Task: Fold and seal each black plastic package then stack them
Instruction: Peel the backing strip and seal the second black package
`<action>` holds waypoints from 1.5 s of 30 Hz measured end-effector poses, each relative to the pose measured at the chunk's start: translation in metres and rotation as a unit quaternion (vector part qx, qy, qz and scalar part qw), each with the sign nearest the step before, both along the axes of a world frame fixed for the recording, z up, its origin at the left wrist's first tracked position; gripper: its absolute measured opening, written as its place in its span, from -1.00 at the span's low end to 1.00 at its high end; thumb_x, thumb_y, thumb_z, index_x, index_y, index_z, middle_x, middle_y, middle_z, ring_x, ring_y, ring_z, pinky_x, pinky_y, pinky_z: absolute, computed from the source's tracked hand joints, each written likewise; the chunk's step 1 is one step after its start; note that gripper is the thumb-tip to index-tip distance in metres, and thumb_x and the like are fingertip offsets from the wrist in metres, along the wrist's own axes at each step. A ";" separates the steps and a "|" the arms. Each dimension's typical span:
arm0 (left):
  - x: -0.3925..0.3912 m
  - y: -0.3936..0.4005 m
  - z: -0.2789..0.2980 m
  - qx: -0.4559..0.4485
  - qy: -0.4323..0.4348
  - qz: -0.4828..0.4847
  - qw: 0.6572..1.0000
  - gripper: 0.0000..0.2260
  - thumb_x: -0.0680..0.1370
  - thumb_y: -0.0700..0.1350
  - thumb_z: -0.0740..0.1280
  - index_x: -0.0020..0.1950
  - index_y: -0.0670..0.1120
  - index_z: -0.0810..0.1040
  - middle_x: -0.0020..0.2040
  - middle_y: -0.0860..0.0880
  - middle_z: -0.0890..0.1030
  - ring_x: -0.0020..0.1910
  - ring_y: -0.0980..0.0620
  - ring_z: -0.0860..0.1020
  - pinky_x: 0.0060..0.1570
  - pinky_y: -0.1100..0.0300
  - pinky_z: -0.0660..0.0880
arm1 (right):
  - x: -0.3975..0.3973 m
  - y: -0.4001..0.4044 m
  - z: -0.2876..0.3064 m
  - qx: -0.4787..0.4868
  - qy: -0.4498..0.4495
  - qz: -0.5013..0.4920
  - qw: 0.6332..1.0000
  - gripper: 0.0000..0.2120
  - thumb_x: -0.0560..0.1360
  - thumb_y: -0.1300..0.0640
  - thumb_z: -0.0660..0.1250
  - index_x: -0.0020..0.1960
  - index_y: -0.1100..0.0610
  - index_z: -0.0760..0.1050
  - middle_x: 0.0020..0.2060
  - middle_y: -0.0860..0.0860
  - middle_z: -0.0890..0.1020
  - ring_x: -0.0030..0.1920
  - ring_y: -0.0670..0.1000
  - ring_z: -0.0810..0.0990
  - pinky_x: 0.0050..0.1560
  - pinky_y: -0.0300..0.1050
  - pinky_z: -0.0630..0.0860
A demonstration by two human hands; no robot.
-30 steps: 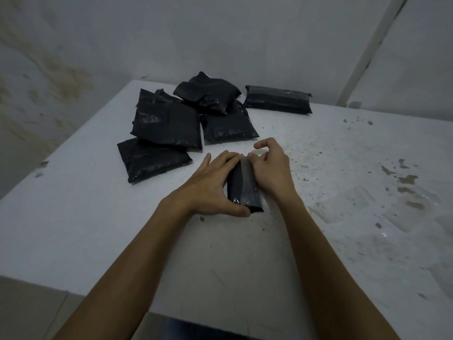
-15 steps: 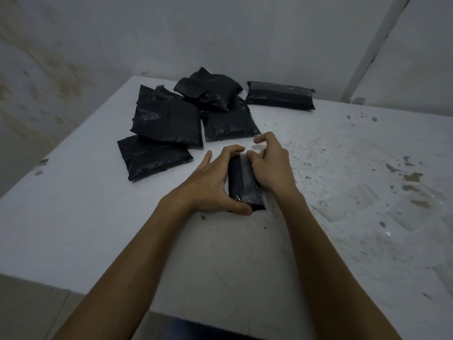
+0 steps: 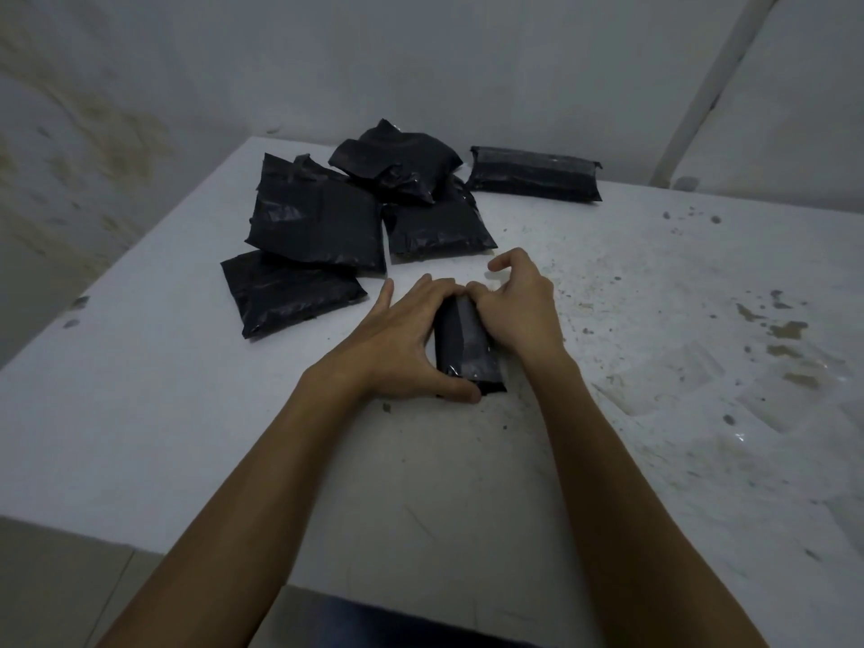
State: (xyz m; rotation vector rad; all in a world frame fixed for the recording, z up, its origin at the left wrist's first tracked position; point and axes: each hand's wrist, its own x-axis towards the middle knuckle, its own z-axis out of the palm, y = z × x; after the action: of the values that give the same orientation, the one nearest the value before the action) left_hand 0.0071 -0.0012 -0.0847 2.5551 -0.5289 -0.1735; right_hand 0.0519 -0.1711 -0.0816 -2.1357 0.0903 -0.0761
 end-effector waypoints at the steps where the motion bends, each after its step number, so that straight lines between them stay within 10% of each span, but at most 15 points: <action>1: 0.001 0.001 -0.001 0.005 0.002 0.001 1.000 0.07 0.28 0.47 0.47 0.62 0.14 0.04 0.64 0.12 0.16 0.66 0.14 -0.07 0.62 -0.08 -0.29 | 0.000 -0.002 0.001 0.009 0.014 -0.002 1.000 -0.74 0.56 -0.02 0.41 0.18 0.01 0.44 0.00 0.11 0.60 -0.17 -0.02 0.62 -0.24 -0.13 0.50; 6: 0.002 0.001 -0.002 0.014 0.004 0.011 1.000 0.09 0.26 0.49 0.48 0.63 0.14 0.04 0.64 0.10 0.17 0.66 0.11 -0.03 0.62 -0.09 -0.28 | -0.003 -0.012 0.014 0.130 0.118 0.005 0.984 -0.76 0.55 0.06 0.45 0.14 0.11 0.48 -0.25 0.14 0.65 -0.53 -0.05 0.55 -0.50 -0.20 0.44; 37: 0.004 0.003 -0.007 0.021 -0.009 0.006 1.000 0.10 0.23 0.53 0.44 0.62 0.12 0.08 0.60 0.08 0.21 0.63 0.04 0.09 0.63 -0.15 -0.22 | -0.035 -0.047 0.036 0.099 0.251 0.125 0.955 -0.45 0.43 0.30 0.57 0.35 0.13 0.45 -0.45 0.12 0.64 -0.52 -0.04 0.55 -0.44 -0.23 0.55; 45: 0.006 0.001 -0.003 -0.022 0.020 0.023 0.999 -0.13 0.42 0.60 0.06 0.59 0.12 0.19 0.58 0.14 0.25 0.64 0.08 0.08 0.62 -0.14 -0.23 | -0.039 -0.045 0.036 0.097 0.243 0.120 0.958 -0.47 0.44 0.28 0.57 0.33 0.14 0.43 -0.44 0.11 0.65 -0.51 -0.05 0.54 -0.46 -0.23 0.53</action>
State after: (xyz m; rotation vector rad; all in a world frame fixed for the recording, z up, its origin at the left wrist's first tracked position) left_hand 0.0135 0.0003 -0.0879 2.5121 -0.4542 -0.1950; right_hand 0.0130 -0.2162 -0.0454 -1.9112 0.1189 0.5810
